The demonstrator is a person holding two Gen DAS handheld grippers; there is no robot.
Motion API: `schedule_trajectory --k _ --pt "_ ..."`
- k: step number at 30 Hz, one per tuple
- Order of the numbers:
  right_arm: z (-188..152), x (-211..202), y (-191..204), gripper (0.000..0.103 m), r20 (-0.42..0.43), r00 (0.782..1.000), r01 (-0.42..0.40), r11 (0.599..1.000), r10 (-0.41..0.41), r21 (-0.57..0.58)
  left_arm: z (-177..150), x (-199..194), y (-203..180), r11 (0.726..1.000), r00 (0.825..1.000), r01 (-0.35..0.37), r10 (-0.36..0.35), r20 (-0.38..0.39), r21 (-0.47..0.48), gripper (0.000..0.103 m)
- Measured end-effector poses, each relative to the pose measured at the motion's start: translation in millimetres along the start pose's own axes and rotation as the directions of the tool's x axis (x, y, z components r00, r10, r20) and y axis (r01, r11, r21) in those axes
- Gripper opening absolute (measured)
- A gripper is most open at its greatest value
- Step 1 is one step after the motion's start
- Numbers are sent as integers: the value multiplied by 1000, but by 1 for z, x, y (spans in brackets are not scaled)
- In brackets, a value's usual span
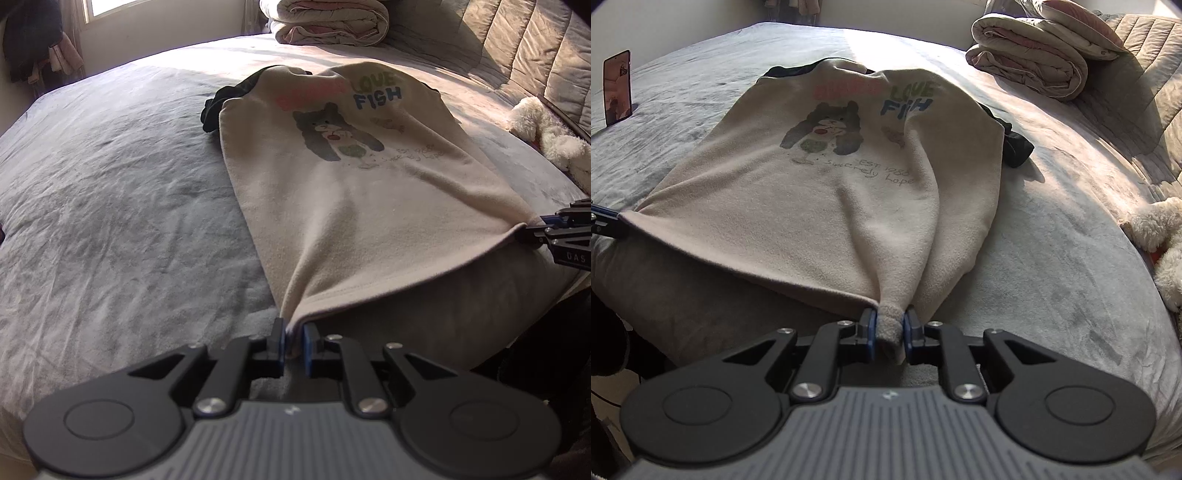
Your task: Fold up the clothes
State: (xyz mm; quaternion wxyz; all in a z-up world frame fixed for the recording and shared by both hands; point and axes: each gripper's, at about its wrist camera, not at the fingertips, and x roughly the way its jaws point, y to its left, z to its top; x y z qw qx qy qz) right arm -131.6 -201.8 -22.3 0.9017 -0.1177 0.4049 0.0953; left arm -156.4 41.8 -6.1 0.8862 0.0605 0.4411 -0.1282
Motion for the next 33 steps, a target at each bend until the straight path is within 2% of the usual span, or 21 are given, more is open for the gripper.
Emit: schedule_trajectory --k 1,2,3,5,9,19,21,26,31,33 --pt "1 -1 -1 22 1 1000 -4 1000 4 6 0 -1 1 1000 1000 6 -6 -5 -1 18" --pt "2 -3 -2 28 3 1000 -8 1000 8 10 1 -2 2 1000 1000 10 -10 -11 2 32" --pt "4 -5 -3 44 12 1000 -9 1000 9 14 1 -4 3 1000 1000 16 -16 -14 6 47" --pt "7 -11 -6 65 45 999 -7 1000 6 18 3 -10 7 999 999 36 -36 3 14 59" --pt "15 -20 -11 70 82 997 8 1000 -8 7 17 -15 21 998 998 56 -56 24 -27 71" --pt "49 -24 -19 73 96 995 -27 1000 26 8 76 -4 62 973 993 95 -79 86 -210 80" --pt "53 -27 -20 77 90 995 -33 999 33 -3 89 1 71 961 991 112 -88 104 -252 81" --pt "69 -32 -22 77 84 996 -26 999 29 -29 120 23 92 930 987 124 -80 139 -345 82" --pt "96 -20 -21 79 83 996 -19 999 22 -39 135 55 118 871 983 157 -95 154 -465 82" --pt "110 -10 -17 79 81 996 -21 999 24 -40 135 65 121 874 985 127 -54 164 -470 82"
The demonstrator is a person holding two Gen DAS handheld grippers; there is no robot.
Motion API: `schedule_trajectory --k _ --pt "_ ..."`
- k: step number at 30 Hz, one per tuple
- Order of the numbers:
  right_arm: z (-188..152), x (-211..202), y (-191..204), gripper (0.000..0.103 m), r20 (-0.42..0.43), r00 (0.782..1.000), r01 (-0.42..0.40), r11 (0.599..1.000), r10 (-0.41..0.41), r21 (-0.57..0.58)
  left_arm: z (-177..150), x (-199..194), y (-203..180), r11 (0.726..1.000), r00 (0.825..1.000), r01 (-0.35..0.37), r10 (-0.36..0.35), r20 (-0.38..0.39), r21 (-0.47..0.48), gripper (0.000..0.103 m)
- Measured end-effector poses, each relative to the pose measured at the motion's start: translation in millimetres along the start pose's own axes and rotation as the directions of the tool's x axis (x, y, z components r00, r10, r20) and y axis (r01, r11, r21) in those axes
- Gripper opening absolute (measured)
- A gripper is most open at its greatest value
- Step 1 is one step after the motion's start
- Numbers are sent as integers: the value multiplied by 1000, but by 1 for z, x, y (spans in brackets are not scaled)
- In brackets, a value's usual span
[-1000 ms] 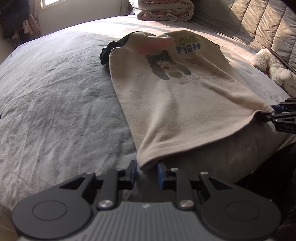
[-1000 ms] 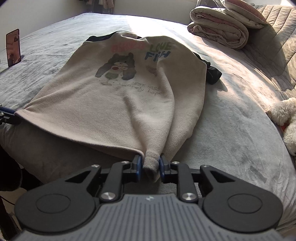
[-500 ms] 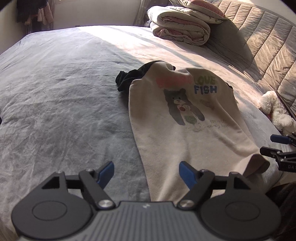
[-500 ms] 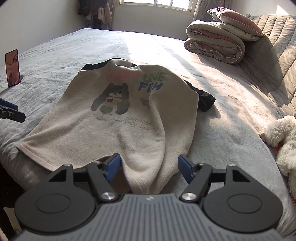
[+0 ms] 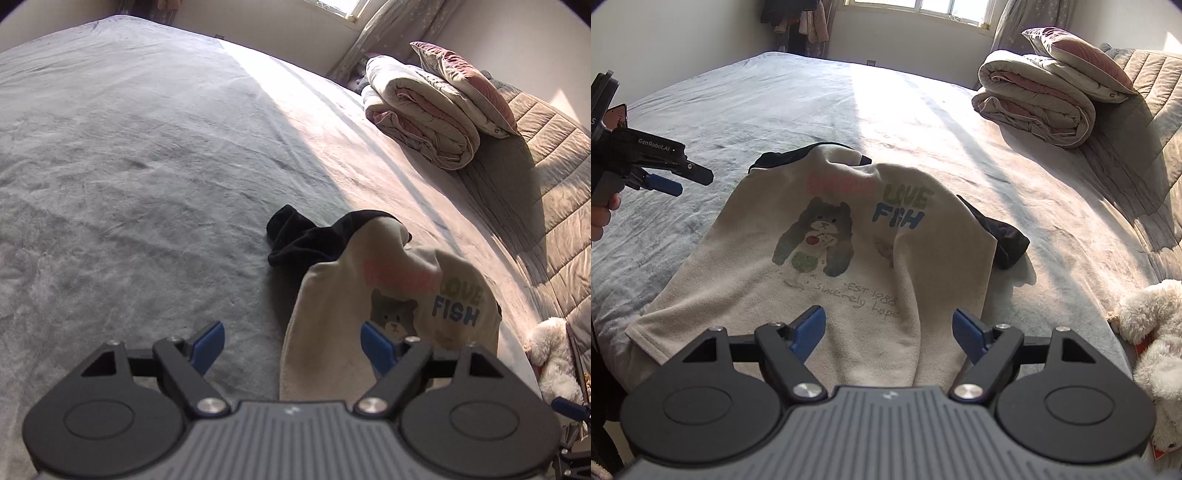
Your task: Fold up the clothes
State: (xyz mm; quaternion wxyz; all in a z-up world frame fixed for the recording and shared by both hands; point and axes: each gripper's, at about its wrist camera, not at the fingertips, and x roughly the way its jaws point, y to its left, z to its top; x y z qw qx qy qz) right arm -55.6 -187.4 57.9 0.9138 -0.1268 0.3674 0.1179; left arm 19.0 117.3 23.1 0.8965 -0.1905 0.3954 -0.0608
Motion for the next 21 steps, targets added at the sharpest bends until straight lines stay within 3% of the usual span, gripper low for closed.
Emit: schedule_trajectory --k 6,9,16,21 --pt "51 44 21 80 1 1000 -28 999 29 -21 15 16 9 995 995 -90 87 57 48 70" --pt "79 68 38 79 6 999 -49 998 49 -36 28 17 23 989 990 -125 120 74 73 69" --pt "137 125 80 79 0 996 -93 992 94 -88 37 25 55 975 975 -223 223 7 24 69" --pt "168 163 104 79 -27 994 -106 989 103 -100 37 28 73 968 968 -250 250 -34 7 69"
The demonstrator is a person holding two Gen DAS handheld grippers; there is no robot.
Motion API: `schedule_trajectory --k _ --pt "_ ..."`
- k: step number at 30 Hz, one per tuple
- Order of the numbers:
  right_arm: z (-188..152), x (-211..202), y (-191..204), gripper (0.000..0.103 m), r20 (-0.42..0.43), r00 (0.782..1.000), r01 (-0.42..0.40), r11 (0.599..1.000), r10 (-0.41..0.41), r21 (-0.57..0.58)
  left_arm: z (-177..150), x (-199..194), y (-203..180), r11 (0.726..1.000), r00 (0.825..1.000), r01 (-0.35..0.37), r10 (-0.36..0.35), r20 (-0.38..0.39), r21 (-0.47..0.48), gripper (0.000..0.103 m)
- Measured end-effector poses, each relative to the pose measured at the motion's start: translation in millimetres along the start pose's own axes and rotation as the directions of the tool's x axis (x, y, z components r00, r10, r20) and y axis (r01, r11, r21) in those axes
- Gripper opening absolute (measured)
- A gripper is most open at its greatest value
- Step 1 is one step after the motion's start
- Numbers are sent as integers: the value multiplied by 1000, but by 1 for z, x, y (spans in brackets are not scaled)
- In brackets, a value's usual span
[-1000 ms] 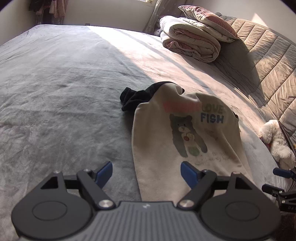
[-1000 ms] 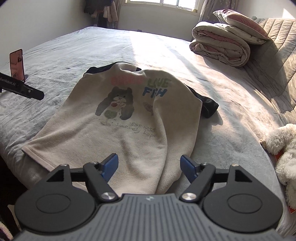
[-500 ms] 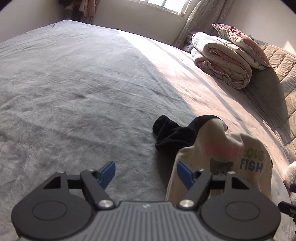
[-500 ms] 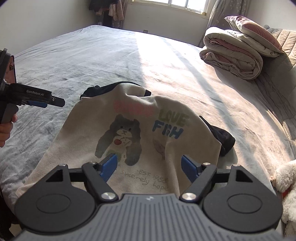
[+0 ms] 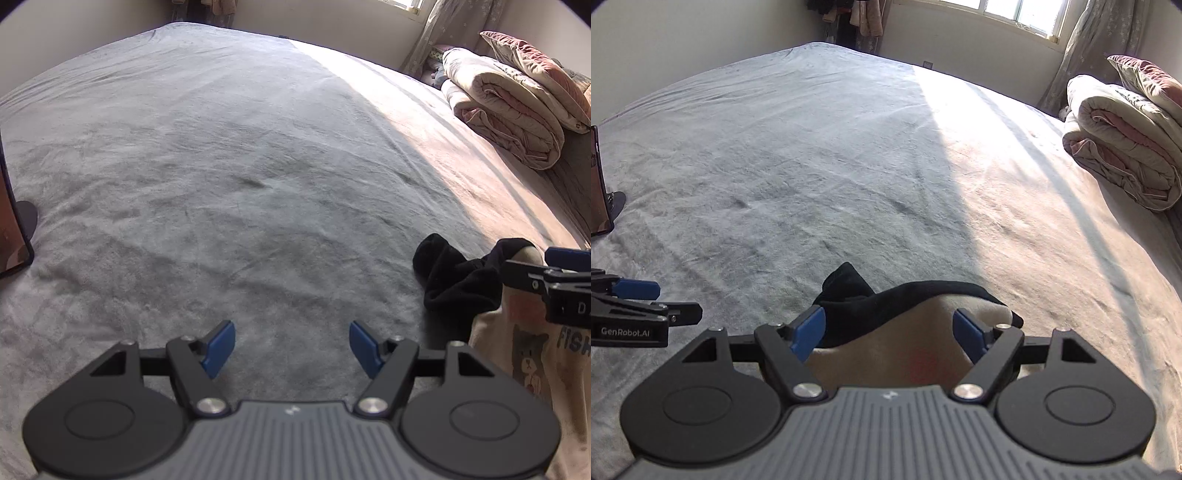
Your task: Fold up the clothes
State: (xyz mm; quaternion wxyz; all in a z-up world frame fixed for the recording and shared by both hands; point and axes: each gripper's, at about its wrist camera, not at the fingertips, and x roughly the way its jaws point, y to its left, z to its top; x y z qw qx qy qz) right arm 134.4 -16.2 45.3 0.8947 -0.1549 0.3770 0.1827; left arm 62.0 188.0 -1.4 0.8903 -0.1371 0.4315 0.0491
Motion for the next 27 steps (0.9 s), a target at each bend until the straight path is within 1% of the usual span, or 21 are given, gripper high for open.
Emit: schedule_trajectory --k 4,8,10,11,12,13,14,15,17,19,23,27 --pt "18 29 9 79 -45 999 -11 1000 11 -6 1 2 13 999 1000 -5 5 -19 -32 70" --pt "33 64 17 79 -131 991 11 999 -15 -32 2 -4 21 999 1000 5 -6 -13 -46 70" --pt "35 81 19 73 -181 983 34 998 -41 -45 3 -7 24 999 1000 9 -10 -8 -54 69" --pt "35 87 20 63 -203 978 38 998 -47 -48 3 -8 26 998 1000 12 -12 -7 -58 70" --pt "34 93 20 48 -224 973 43 998 -53 -51 3 -9 27 998 1000 14 -15 -6 -63 70" --pt "34 98 21 40 -246 968 47 997 -59 -54 4 -10 29 997 1000 17 -18 -6 -69 70" --pt "35 101 21 24 -258 964 51 998 -62 -49 4 -11 31 997 1000 20 -21 -5 -76 69" --pt "37 99 22 17 -261 963 56 998 -63 -34 4 -11 33 996 1000 23 -24 -5 -82 69" --pt "41 91 25 15 -243 967 73 997 -78 -29 3 -12 35 996 1000 27 -27 -6 -90 69" --pt "49 80 32 14 -202 975 91 995 -97 -39 3 -14 37 995 999 31 -32 -6 -98 69" --pt "68 49 42 12 -112 989 95 995 -98 -32 3 -16 41 992 999 44 -45 -2 -115 69" --pt "88 21 48 11 -28 996 89 996 -89 -13 2 -17 44 991 999 53 -53 -1 -127 69"
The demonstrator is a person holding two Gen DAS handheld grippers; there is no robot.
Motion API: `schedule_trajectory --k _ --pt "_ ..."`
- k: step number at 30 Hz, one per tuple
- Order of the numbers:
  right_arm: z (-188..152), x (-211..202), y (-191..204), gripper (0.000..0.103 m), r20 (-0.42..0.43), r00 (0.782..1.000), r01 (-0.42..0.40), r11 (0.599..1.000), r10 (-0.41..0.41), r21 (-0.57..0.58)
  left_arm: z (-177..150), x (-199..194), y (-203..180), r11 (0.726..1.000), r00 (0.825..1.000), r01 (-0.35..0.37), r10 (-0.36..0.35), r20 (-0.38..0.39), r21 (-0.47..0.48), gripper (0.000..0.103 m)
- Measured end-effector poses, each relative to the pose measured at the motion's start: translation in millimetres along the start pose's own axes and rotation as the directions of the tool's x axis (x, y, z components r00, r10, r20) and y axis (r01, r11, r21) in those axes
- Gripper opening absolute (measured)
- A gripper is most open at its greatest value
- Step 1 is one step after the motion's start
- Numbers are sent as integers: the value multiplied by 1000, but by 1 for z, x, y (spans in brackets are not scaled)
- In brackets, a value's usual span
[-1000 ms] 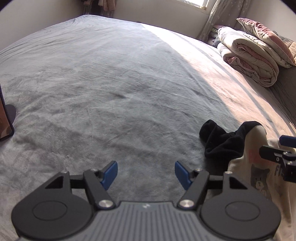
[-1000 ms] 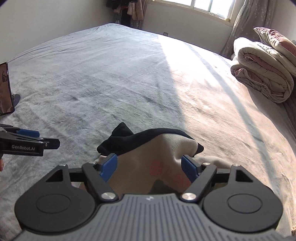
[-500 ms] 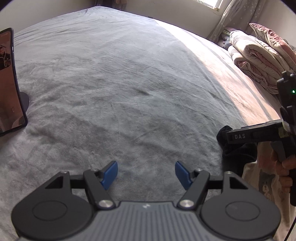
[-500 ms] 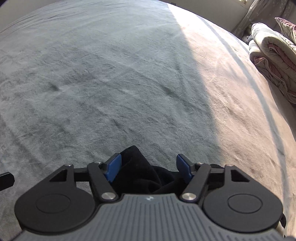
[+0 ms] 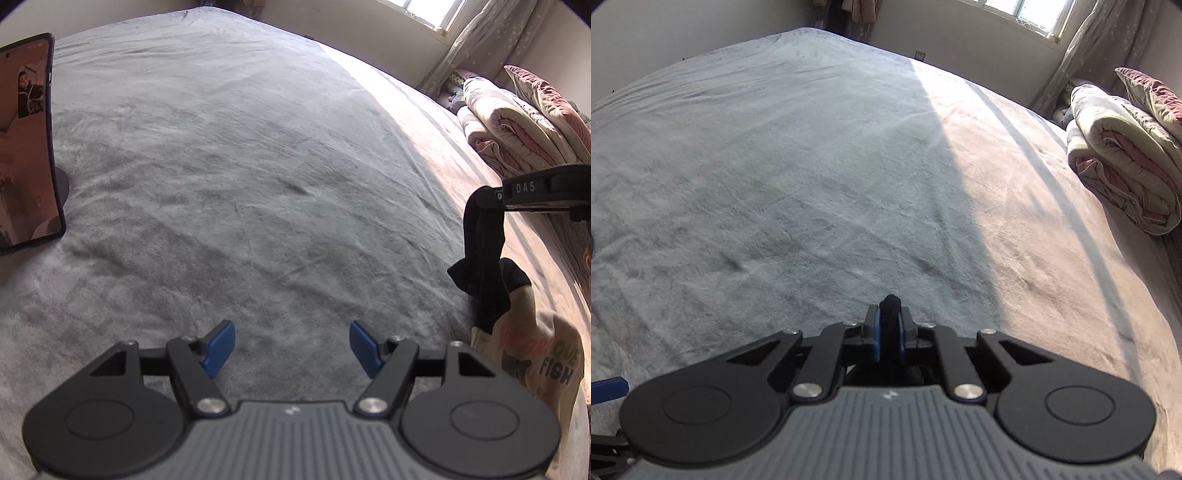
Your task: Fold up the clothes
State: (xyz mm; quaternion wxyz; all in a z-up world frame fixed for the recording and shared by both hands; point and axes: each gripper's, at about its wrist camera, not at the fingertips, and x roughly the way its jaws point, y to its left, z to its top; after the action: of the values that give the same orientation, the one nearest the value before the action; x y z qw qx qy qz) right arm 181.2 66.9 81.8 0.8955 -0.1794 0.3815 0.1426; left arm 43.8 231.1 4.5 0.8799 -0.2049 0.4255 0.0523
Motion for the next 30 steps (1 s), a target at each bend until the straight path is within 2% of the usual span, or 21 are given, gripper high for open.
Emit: schedule_trajectory --k 6,12,18,24,30 --pt "12 -35 -4 10 108 993 -47 997 41 56 0 -1 2 1000 1000 10 -10 1 -8 69" --pt "-17 -64 -29 10 161 983 -116 983 93 139 -1 -1 -3 999 999 45 -45 -1 -12 69" --pt "-66 -73 -60 10 129 987 -124 972 99 200 -5 4 -22 998 998 67 -67 -10 22 69" --pt "-114 -74 -85 9 96 989 -131 956 109 263 -13 12 -50 992 997 83 -81 -17 99 69" --pt "-167 -64 -100 8 66 985 -174 930 161 323 -25 13 -71 977 988 156 -155 -17 145 69"
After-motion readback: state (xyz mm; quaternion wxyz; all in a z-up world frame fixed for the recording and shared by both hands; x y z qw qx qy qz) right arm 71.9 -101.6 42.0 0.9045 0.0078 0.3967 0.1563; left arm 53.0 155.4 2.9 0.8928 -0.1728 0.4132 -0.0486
